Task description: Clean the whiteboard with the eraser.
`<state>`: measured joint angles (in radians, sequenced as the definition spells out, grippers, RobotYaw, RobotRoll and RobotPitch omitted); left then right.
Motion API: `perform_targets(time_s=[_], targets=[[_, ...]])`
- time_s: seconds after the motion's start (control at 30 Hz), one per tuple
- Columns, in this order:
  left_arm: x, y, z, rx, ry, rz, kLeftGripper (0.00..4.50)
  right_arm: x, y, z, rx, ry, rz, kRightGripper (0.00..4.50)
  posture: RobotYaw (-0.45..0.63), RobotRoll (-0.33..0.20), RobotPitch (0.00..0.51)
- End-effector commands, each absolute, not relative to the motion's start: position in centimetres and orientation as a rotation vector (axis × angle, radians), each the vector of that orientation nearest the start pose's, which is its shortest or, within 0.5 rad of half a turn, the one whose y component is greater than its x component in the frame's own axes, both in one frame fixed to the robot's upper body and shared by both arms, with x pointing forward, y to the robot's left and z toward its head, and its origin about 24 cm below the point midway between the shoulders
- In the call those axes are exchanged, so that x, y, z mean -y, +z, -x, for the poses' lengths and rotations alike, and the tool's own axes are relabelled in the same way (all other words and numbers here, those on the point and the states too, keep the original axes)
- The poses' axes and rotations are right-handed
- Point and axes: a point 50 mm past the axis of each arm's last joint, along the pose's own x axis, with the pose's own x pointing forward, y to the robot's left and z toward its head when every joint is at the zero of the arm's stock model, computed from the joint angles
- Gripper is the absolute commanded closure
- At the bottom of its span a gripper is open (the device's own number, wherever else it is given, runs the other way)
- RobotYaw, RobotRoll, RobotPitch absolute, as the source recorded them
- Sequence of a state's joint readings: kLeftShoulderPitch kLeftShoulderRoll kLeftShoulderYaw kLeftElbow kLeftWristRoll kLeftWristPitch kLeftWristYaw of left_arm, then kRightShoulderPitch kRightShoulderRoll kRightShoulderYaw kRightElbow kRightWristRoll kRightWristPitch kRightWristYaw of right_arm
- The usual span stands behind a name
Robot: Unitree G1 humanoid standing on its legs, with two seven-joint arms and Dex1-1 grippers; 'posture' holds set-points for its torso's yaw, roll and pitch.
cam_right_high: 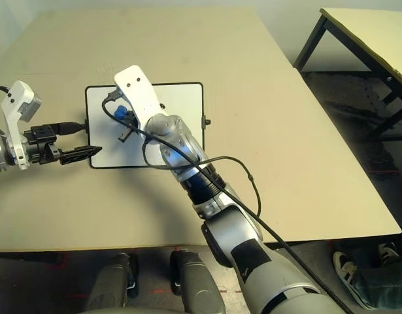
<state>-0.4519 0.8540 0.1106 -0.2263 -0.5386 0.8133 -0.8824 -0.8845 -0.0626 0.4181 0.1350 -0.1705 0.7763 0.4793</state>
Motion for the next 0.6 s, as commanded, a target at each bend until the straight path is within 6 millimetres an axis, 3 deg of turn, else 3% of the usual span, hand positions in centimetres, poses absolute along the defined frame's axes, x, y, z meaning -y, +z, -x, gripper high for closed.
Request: perform_targets(time_s=[0.03,0.2,0.6], targets=[[-22.2,20.1,-27.6,-0.265,-0.857,-0.265,0.00,2.2,14.1,-33.2,-0.312,0.748,0.609,4.50,-0.05,0.000,0.174],[-22.1,20.0,-27.8,-0.263,-0.860,-0.261,0.00,4.2,13.9,-33.7,-0.330,0.684,0.610,4.50,-0.06,0.000,0.173],[-22.0,19.8,-28.1,-0.266,-0.871,-0.257,0.00,7.4,17.1,-35.5,-0.283,0.529,0.564,4.50,-0.08,0.000,0.170]])
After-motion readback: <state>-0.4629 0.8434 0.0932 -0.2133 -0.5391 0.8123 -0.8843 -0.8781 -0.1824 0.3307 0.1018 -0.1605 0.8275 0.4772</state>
